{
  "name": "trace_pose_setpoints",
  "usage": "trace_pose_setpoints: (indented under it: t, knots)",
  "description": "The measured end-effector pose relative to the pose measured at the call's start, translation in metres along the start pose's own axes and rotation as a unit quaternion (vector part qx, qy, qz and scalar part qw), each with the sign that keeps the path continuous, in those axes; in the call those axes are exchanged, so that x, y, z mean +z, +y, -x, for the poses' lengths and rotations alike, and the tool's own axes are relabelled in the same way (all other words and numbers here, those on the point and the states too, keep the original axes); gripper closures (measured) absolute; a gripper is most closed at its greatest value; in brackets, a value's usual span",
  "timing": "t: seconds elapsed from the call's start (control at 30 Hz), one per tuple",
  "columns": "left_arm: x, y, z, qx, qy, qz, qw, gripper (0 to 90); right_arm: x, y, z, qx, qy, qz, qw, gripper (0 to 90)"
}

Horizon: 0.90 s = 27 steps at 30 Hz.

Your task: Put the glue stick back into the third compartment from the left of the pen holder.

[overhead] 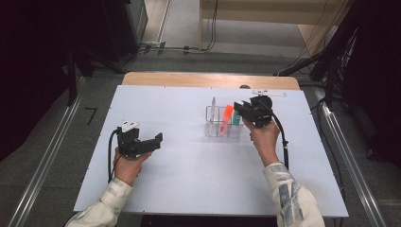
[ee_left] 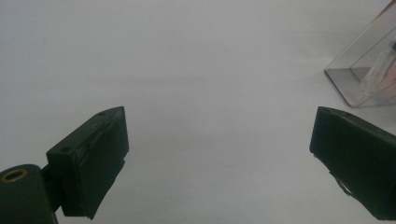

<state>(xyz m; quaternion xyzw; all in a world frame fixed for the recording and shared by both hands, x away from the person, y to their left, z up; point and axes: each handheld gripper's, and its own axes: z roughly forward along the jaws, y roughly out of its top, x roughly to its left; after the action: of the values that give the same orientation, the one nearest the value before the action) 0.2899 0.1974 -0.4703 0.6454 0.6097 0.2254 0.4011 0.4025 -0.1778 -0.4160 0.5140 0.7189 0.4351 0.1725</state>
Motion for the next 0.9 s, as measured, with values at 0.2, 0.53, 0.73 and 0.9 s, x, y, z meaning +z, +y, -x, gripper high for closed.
trace_pose_setpoints:
  t: [0.2, 0.53, 0.73, 0.9]
  knots:
    - [0.000, 0.000, 0.000, 0.000, 0.000, 0.000, 1.0000, 4.8, -0.001, -0.006, -0.001, -0.014, -0.003, -0.001, 0.9999, 61.2]
    - [0.000, 0.000, 0.000, 0.000, 0.000, 0.000, 1.0000, 4.8, -0.005, -0.009, -0.001, -0.020, 0.000, 0.005, 0.9998, 58.6]
    - [0.000, 0.000, -0.001, -0.002, 0.001, 0.000, 1.0000, 4.8, -0.008, -0.012, -0.002, -0.035, -0.002, 0.006, 0.9994, 52.3]
    - [0.000, 0.000, -0.001, -0.002, 0.002, 0.000, 1.0000, 4.8, -0.013, -0.015, -0.002, -0.046, -0.005, 0.014, 0.9988, 47.3]
